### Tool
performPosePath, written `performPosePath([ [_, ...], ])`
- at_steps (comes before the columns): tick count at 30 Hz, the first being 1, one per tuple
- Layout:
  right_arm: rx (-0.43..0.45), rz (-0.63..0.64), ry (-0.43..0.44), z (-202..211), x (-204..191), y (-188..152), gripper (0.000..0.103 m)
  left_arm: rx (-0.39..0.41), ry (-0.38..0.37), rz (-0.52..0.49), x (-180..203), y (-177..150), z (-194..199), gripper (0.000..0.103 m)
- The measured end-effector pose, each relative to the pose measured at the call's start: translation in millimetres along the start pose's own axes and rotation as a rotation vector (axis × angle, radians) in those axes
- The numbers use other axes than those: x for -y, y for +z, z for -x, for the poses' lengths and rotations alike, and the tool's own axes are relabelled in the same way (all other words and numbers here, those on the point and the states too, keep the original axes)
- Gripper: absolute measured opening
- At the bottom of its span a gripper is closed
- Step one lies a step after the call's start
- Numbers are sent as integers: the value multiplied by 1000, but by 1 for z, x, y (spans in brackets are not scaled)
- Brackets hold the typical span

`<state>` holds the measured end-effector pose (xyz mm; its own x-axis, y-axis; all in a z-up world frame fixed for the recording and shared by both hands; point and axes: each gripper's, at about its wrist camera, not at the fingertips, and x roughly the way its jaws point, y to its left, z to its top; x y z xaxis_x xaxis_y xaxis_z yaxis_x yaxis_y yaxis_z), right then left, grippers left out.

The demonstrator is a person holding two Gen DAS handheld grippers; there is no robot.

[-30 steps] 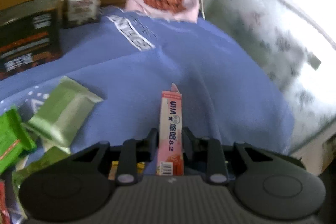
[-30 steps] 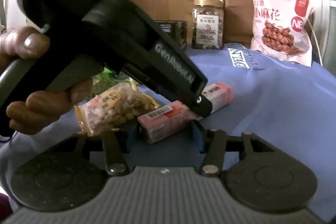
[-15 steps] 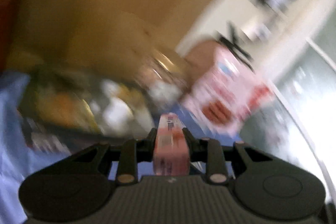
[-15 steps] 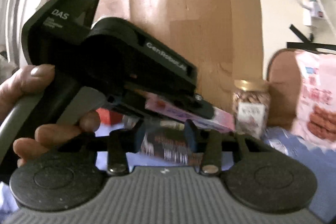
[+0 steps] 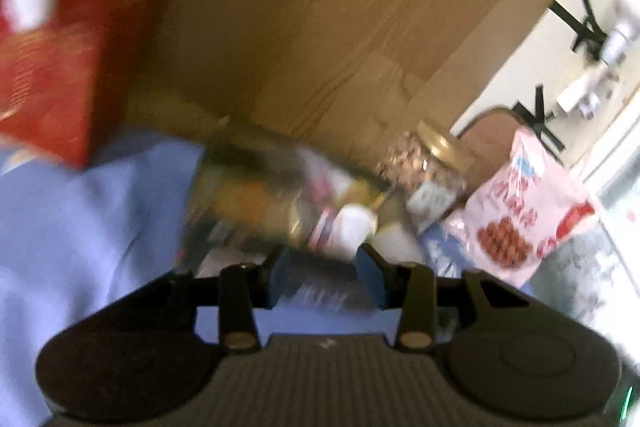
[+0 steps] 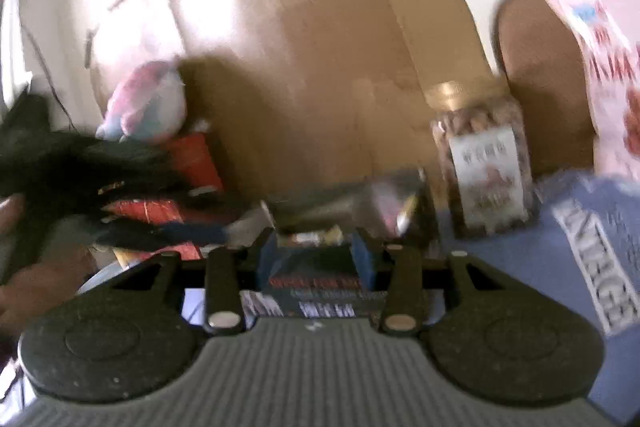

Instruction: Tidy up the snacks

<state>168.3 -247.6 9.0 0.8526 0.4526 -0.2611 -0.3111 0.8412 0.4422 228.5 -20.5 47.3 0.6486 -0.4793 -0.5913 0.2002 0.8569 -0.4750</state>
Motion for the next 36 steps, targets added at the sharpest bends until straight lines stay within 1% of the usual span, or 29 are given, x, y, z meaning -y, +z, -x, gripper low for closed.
performPosePath([
  [1, 12, -43, 33, 3, 3, 3, 46, 22, 26, -25, -1, -16, 16, 41],
  [2, 5, -82, 52, 3, 6, 4, 50, 47, 56, -53, -3, -33, 34, 43],
  [4, -30, -106, 65, -1, 8, 3, 51, 84, 120, -78, -11, -65, 63, 48],
  [6, -59, -106, 61, -3, 3, 1, 51, 80, 173, -87, -22, -97, 86, 48],
  [8, -92, -102, 101, 3, -8, -3, 52, 61, 207, -71, -36, -124, 105, 48],
  [9, -114, -105, 128, 4, -12, -3, 53, 55, 213, -58, -42, -132, 113, 48],
  [10, -146, -109, 156, 3, -15, -4, 56, 48, 209, -42, -48, -141, 119, 48],
  [11, -181, -112, 181, 4, -18, -7, 58, 41, 188, -28, -53, -149, 125, 48],
  [14, -245, -98, 218, 17, -24, -24, 59, 43, 104, -2, -64, -165, 135, 48],
  [17, -292, -72, 187, 33, -27, -38, 59, 27, 49, -16, -66, -174, 133, 48],
  [19, -307, -100, 172, 44, -25, -45, 59, 8, 41, -32, -63, -178, 123, 48],
  [20, -316, -128, 184, 51, -24, -49, 60, -2, 50, -35, -64, -179, 116, 46],
  [22, -309, -146, 207, 64, -26, -55, 60, 29, 54, -70, -62, -181, 111, 46],
  [26, -314, -108, 193, 82, -41, -68, 60, 45, 56, -83, -66, -172, 103, 46],
  [28, -327, -88, 166, 79, -49, -68, 60, 42, 41, -53, -73, -166, 103, 46],
  [31, -355, -75, 192, 73, -58, -69, 60, 47, 19, 16, -87, -165, 113, 44],
  [34, -407, 41, 170, 53, -78, -70, 60, 31, -55, 88, -103, -168, 129, 44],
  [36, -435, 80, 148, 34, -83, -71, 60, 9, -110, 123, -107, -171, 136, 44],
])
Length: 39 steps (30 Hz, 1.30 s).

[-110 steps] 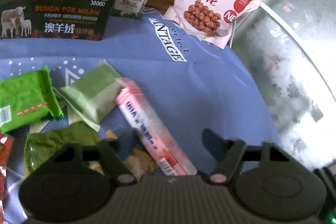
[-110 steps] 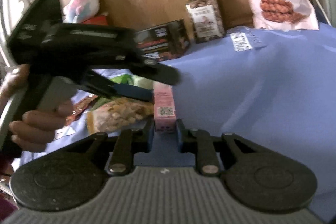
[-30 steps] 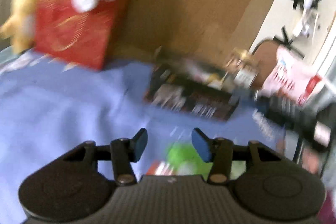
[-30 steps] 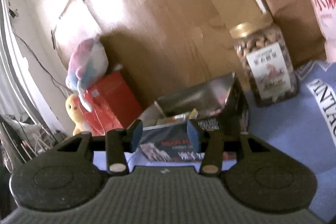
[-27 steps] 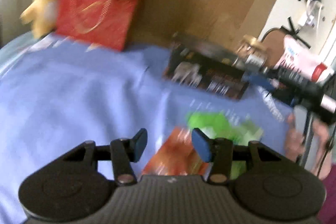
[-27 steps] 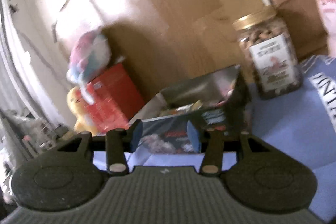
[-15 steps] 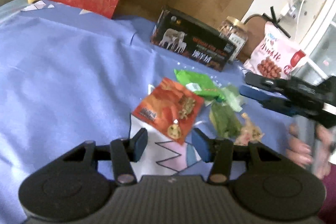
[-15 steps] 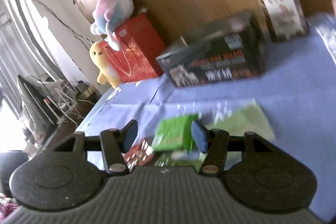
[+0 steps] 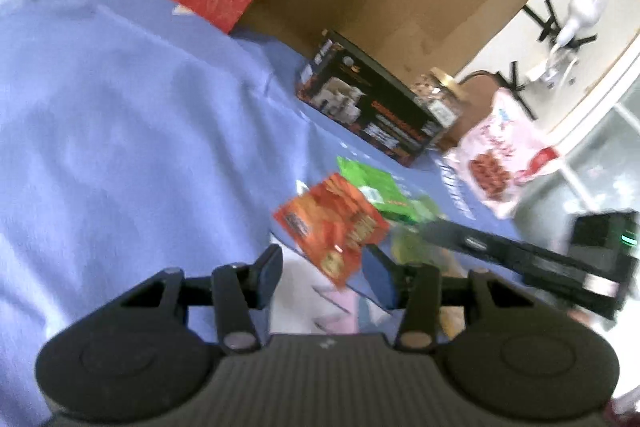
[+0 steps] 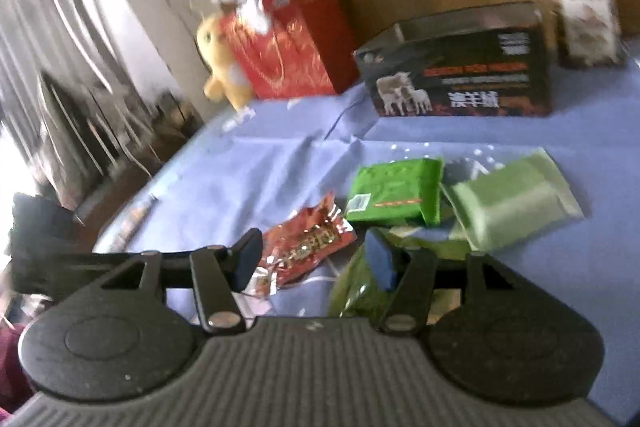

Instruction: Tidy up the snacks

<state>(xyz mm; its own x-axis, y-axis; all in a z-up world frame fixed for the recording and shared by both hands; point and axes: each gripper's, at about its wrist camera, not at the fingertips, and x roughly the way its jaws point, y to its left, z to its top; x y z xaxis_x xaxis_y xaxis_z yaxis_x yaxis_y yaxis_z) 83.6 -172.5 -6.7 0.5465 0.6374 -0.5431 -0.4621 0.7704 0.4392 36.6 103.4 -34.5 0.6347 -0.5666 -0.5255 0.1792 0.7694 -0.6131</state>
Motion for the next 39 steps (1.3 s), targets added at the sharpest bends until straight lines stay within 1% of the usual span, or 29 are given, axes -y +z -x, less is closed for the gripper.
performPosePath([
  [1, -14, -1, -8, -9, 2, 4, 60, -14, -13, 12, -1, -2, 0, 44],
  [3, -67, -3, -23, -29, 8, 9, 60, -34, -11, 31, -2, -6, -7, 45],
  [4, -100, -7, -29, -39, 9, 9, 60, -26, -14, 46, -4, -7, -12, 46],
  [5, -90, -12, -21, -42, 10, 9, 61, -12, -24, 66, -6, -7, -14, 46],
  [6, -99, -19, -1, -44, 9, 9, 60, -9, -35, 85, -8, -5, -18, 46],
  [7, -114, -30, 31, -47, 8, 8, 55, -7, -47, 107, -11, -3, -21, 46],
  [8, -129, -37, 57, -49, 5, 6, 40, -2, -68, 145, -16, 0, -24, 46],
  [9, -137, -32, 62, -50, 2, 3, 33, 5, -85, 178, -21, 1, -25, 46],
  [10, -129, -22, 49, -49, -1, -1, 24, 6, -104, 207, -26, 3, -27, 45],
  [11, -123, -39, 62, -47, 0, -5, 21, 7, -113, 218, -27, 4, -27, 45],
  [12, -121, -73, 89, -44, 4, -8, 18, 10, -114, 221, -28, 4, -27, 42],
  [13, -119, -116, 113, -42, 8, -10, 14, 14, -111, 219, -29, 3, -27, 36],
  [15, -114, -200, 148, -41, 17, -15, 12, 17, -110, 225, -29, 3, -28, 32],
  [17, -110, -262, 191, -37, 21, -16, 10, 20, -127, 236, -30, 5, -29, 23],
  [20, -93, -331, 246, -30, 23, -13, 8, 28, -132, 217, -25, 10, -28, 22],
  [23, -50, -428, 292, -20, 34, -8, 7, 20, -143, 199, -16, 21, -31, 23],
  [26, 2, -534, 295, -6, 56, -10, 7, 54, -152, 188, -10, 31, -27, 33],
  [28, 30, -636, 346, 1, 75, -16, 7, 57, -154, 192, -8, 33, -27, 57],
  [30, 65, -745, 417, 8, 93, -25, 7, 31, -176, 201, -5, 32, -35, 58],
  [32, 93, -818, 478, 13, 105, -32, 7, -13, -229, 221, -1, 31, -47, 60],
  [33, 103, -841, 493, 15, 108, -34, 7, -31, -254, 235, 1, 30, -53, 61],
  [34, 107, -855, 506, 16, 111, -35, 7, -47, -278, 242, 5, 31, -59, 61],
  [35, 107, -864, 523, 17, 112, -35, 7, -51, -288, 238, 10, 31, -64, 57],
  [36, 106, -868, 539, 17, 113, -35, 7, -56, -290, 215, 17, 34, -69, 45],
  [37, 107, -862, 547, 21, 113, -32, 7, -62, -293, 186, 24, 37, -74, 26],
  [38, 113, -840, 536, 21, 112, -25, 8, -70, -299, 160, 30, 40, -78, 25],
  [39, 131, -801, 498, 26, 110, -19, 8, -67, -293, 140, 35, 45, -80, 24],
])
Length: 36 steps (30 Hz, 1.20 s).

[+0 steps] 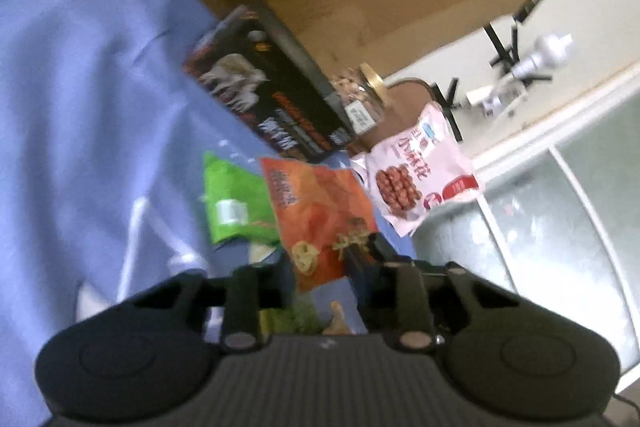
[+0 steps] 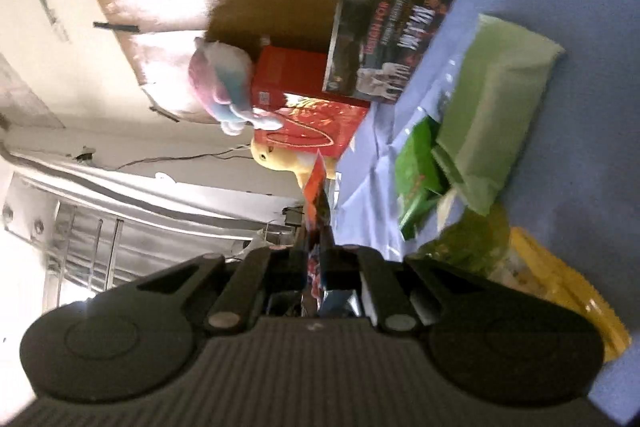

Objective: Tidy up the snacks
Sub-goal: 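Drop the red strip snack into the box with the right gripper while the left carries the chip bag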

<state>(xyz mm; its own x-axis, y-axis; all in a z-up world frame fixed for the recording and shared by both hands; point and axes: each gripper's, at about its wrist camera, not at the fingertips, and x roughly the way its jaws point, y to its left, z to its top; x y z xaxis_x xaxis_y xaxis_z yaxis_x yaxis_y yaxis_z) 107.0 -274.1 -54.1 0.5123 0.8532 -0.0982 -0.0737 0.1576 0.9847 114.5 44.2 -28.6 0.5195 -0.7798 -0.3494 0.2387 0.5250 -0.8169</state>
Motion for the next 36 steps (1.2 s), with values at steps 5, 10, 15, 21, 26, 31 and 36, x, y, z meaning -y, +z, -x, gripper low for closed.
performPosePath([
  [5, 63, 221, -117, -12, -42, 30, 8, 8, 58, -147, 34, 39, -21, 24],
  [10, 159, 494, -318, -50, -84, 67, 10, 31, 158, -253, 54, 99, -65, 26],
  [15, 224, 711, -536, -86, -89, 87, 16, 70, 331, -353, 66, 127, -111, 46],
  [21, 300, 813, -590, -48, -83, 68, 32, 113, 359, -424, 69, 107, -105, 51],
  [26, 137, 745, -503, -35, -64, 41, 33, 106, 290, -437, 58, 64, -58, 51],
  [31, -14, 730, -542, -57, -39, 22, 35, 46, 355, -320, 25, 26, -36, 52],
  [36, -79, 710, -573, -89, -28, 23, 43, 27, 386, -184, -4, 14, -31, 52],
])
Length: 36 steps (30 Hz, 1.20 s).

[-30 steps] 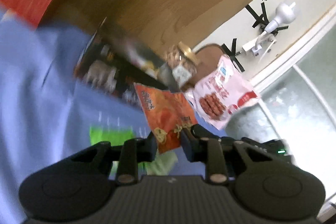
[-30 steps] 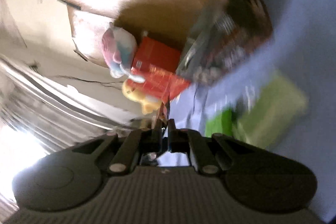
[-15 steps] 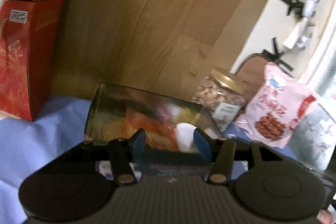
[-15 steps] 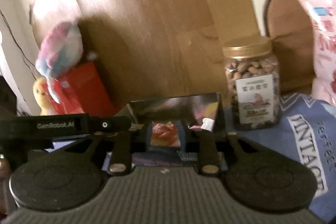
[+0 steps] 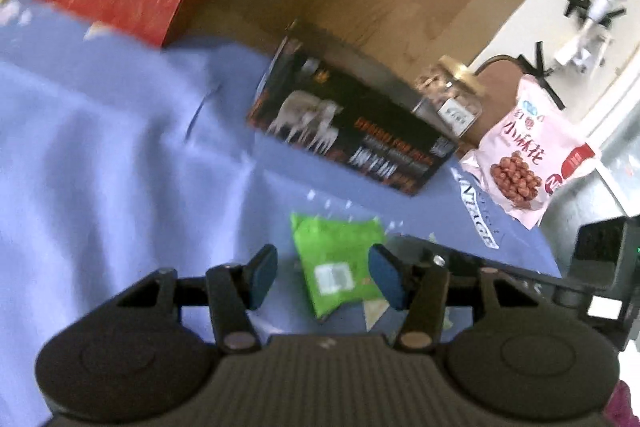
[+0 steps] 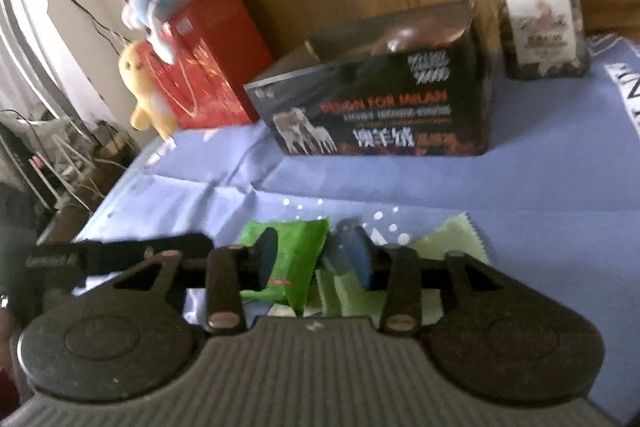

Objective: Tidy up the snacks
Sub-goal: 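Drop the red strip snack into the box with the right gripper while the left carries the chip bag, then reach both grippers toward the green snack packet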

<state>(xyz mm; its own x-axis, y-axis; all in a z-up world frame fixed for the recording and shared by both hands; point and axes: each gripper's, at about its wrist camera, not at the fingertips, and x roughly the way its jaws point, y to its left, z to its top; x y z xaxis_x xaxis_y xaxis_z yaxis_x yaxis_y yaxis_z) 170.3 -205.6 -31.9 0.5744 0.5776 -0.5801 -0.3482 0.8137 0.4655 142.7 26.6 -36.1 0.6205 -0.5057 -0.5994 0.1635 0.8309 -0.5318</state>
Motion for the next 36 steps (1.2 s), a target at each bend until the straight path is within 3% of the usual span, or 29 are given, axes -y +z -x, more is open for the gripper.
performPosePath([
  [3, -34, 40, 6, -6, -17, -3, 44, 9, -11, -2, -7, -6, 0, 45],
  [5, -78, 58, 39, -7, -32, -12, 32, 13, -2, 17, -11, -7, 5, 43],
  [9, -67, 134, 16, -2, -57, -23, 32, 16, -24, 52, -22, -10, 21, 43],
  [16, -130, 217, 139, 0, -99, -54, 33, 45, 21, 33, -47, -38, 72, 43],
  [22, -146, 339, 190, 13, -127, -80, 39, 80, -16, 79, -70, -67, 115, 47],
  [26, -98, 365, 157, 23, -128, -81, 68, 155, -14, 126, -85, -63, 142, 47],
  [31, -113, 400, 128, 20, -129, -86, 71, 152, -28, 167, -95, -51, 139, 48],
  [36, -149, 477, 147, 10, -139, -95, 71, 78, -45, 116, -80, -60, 119, 59],
])
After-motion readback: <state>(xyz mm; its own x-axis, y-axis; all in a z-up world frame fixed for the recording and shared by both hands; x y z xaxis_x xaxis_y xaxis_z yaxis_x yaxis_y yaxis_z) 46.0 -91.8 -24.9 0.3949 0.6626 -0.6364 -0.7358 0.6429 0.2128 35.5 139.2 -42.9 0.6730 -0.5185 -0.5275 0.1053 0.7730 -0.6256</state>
